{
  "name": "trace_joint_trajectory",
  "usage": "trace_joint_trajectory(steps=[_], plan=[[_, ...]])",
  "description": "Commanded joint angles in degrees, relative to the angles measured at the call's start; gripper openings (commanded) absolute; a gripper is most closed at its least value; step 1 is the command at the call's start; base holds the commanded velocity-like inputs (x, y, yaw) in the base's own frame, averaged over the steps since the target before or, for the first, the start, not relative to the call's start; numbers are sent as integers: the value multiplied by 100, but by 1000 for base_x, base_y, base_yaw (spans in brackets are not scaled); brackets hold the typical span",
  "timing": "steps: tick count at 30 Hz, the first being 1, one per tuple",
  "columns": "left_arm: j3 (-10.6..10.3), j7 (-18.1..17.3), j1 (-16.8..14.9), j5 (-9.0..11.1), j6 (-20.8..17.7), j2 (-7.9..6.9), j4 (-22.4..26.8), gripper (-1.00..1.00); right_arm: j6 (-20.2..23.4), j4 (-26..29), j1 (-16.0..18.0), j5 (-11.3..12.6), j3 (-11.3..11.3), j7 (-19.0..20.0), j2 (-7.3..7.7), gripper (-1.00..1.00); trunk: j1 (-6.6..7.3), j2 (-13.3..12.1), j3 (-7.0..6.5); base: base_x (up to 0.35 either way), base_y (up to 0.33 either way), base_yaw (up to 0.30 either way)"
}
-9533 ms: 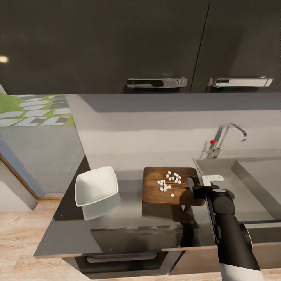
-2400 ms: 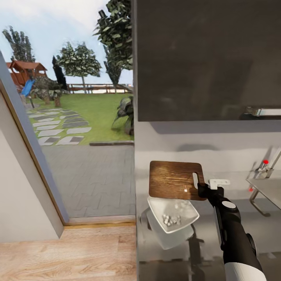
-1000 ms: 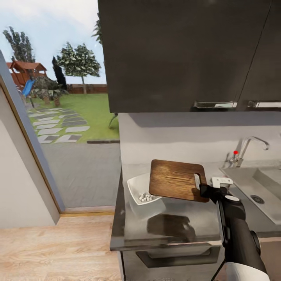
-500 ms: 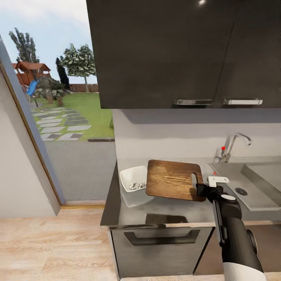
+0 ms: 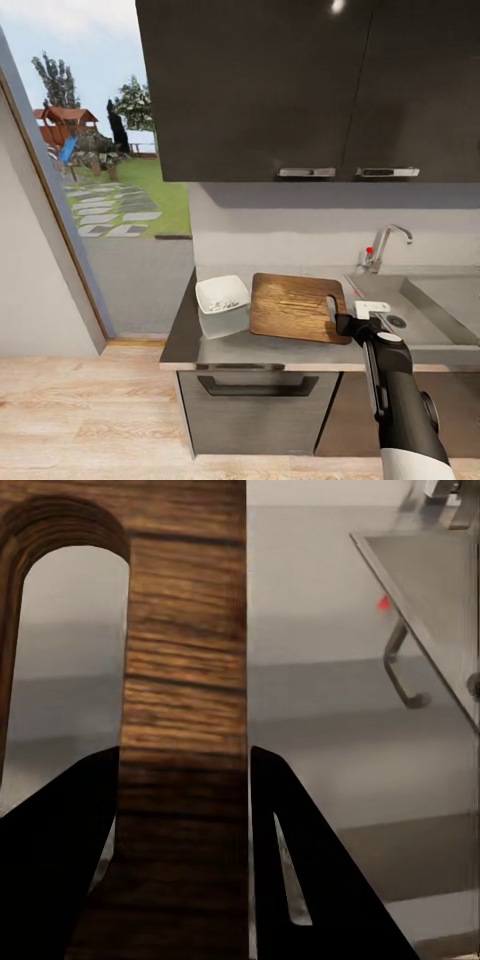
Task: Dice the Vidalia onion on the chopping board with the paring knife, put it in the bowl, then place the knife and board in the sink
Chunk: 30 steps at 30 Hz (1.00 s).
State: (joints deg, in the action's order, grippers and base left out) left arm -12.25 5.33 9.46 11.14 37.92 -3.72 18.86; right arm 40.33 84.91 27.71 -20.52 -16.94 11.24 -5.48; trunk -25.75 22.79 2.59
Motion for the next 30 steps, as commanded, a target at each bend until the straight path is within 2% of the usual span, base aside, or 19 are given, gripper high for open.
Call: trace_joint_trajectory(steps=[1,10,30], plan=[[-49,56,2,13,5,-6,13,100,19,8,6,-49,-11,54,-5,-100,-3,13,12,-10,-187,1],[-49,56,1,14,-1,-6,13,100,19,8,6,-47,-11,54,-5,-100,-3,13,12,115,-147,0],[-49,56,-5,20,-12,-1,13,100,19,-1,6,-34,-3,54,-14,-100,-3,13,12,239,-207,0]])
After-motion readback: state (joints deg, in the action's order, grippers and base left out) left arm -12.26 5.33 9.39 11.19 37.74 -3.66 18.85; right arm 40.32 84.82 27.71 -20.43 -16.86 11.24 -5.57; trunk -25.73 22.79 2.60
